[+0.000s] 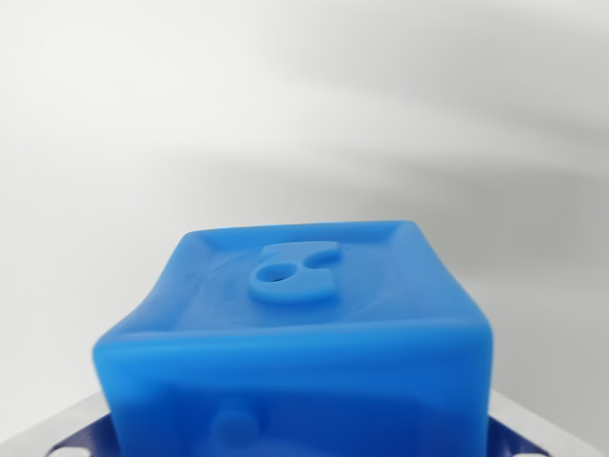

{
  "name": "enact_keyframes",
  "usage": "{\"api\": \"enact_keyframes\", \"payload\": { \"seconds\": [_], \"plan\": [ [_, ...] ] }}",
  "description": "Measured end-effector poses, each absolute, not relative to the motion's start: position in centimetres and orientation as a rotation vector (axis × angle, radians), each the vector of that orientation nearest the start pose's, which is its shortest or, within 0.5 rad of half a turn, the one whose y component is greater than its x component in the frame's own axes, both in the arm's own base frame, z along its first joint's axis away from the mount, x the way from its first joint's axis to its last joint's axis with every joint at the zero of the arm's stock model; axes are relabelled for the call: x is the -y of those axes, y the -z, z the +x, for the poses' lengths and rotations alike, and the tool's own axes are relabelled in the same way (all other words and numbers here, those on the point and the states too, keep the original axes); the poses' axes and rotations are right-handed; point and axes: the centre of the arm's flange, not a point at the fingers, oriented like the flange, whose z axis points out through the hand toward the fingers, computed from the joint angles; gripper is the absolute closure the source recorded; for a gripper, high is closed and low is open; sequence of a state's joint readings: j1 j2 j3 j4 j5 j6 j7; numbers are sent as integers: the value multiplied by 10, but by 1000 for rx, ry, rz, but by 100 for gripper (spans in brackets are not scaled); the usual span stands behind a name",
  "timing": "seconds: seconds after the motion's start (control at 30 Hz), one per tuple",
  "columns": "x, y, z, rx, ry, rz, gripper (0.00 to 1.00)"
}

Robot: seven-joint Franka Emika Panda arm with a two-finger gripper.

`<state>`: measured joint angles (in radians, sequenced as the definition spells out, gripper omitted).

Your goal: Stack cube

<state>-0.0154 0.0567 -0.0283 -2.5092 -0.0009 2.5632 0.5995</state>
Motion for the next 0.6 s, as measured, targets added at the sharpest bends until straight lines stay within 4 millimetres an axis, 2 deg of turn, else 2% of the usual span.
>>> {"api": "enact_keyframes", "payload": {
  "seconds": [0.6],
  "plan": [
    [35,-271,436,-1199,1,-2902,100]
  ]
}}
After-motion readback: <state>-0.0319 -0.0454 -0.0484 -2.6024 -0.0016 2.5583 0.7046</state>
